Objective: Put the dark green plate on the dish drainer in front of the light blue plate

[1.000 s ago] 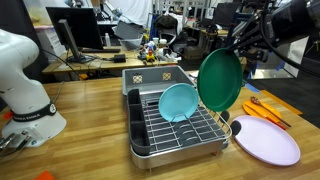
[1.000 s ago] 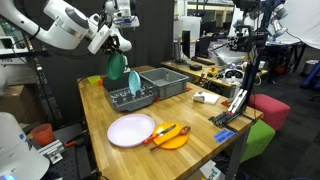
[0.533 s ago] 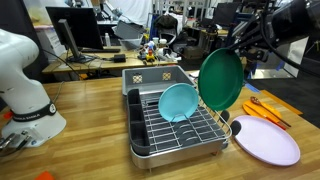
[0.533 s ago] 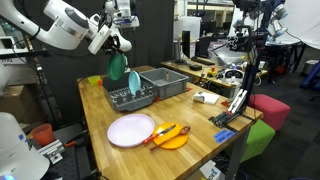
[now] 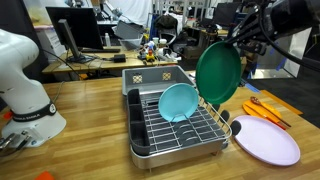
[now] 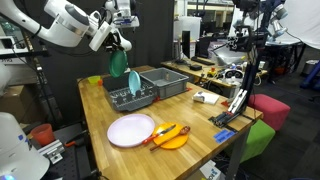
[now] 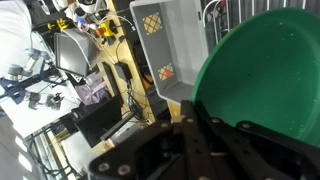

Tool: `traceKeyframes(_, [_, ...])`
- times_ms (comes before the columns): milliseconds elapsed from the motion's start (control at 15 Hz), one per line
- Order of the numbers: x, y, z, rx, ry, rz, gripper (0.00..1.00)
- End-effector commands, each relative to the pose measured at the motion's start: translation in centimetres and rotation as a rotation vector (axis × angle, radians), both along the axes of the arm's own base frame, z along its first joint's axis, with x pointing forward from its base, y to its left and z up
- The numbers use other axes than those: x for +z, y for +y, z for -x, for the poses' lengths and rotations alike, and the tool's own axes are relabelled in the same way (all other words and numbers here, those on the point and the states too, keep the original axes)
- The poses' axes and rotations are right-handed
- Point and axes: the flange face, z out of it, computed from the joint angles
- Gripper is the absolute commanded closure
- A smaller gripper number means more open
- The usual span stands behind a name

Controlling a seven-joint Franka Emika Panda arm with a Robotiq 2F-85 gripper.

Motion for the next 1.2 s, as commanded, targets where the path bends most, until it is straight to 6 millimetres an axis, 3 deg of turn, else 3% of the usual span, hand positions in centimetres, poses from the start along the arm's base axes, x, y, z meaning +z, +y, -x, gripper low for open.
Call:
traceKeyframes(0, [1.1,0.8,-0.3,0.004,-0.067,0.043,0.99])
traceKeyframes(267, [0.3,2.7,0.0,0.044,-0.122,0.122,0.99])
traceKeyframes(733, [-4.5,5.0,-0.7,0.069,-0.095,0.161,0.99])
traceKeyframes(800, [-4.1,4.8,0.0,0.065,-0.096,0.174,0.99])
traceKeyframes(867, [-4.5,4.8,0.0,0.063,-0.089,0.179,0.94])
traceKeyframes(1133, [-4.3,4.9,0.0,0.065,-0.093,0.176,0.94])
